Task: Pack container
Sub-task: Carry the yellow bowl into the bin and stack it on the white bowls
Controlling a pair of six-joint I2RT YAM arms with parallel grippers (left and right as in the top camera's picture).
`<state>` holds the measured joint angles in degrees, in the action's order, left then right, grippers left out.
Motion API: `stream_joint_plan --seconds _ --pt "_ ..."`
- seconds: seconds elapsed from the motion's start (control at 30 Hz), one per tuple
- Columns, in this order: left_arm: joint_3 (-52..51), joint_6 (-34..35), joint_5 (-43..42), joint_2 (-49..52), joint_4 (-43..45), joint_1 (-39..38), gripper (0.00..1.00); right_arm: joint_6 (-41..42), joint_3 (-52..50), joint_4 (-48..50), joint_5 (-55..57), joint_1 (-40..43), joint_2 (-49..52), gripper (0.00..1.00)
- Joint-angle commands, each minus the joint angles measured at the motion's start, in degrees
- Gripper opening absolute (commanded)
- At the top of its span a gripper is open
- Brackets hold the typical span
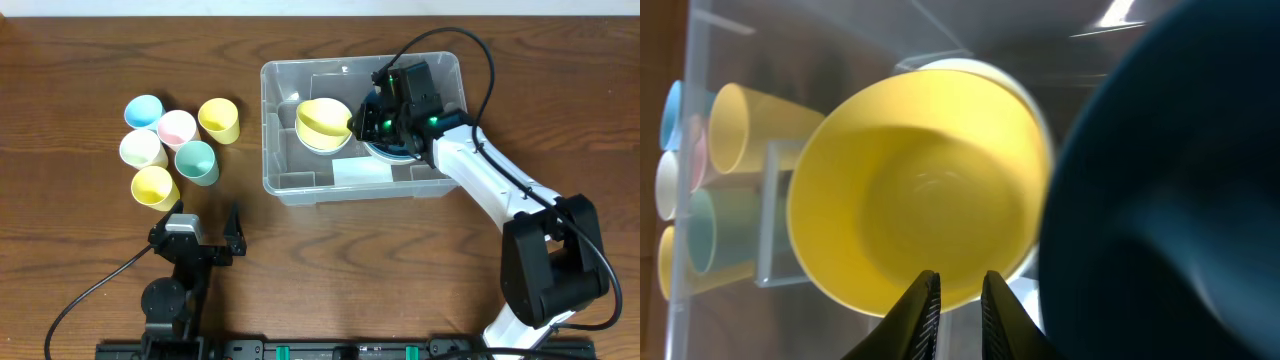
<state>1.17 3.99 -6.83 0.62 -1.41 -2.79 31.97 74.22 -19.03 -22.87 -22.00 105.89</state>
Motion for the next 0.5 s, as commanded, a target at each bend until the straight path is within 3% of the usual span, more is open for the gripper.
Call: stream_joint_plan --seconds 0.0,0.23,0.47 --pt "-0.9 -1.0 -0.4 -0.3 -2.0 -0.1 0.98 -1.4 1.6 0.6 -2.2 -2.6 0.4 0.18" --pt "-0.9 -1.0 -0.4 -0.3 -2.0 -0.1 0.98 -5.9 1.8 0.7 1.7 -7.1 0.4 0.33" --pt "-0.9 -1.0 -0.4 -0.3 -2.0 -0.1 0.98 -13.6 1.9 0.8 2.6 -7.4 0.5 0.42"
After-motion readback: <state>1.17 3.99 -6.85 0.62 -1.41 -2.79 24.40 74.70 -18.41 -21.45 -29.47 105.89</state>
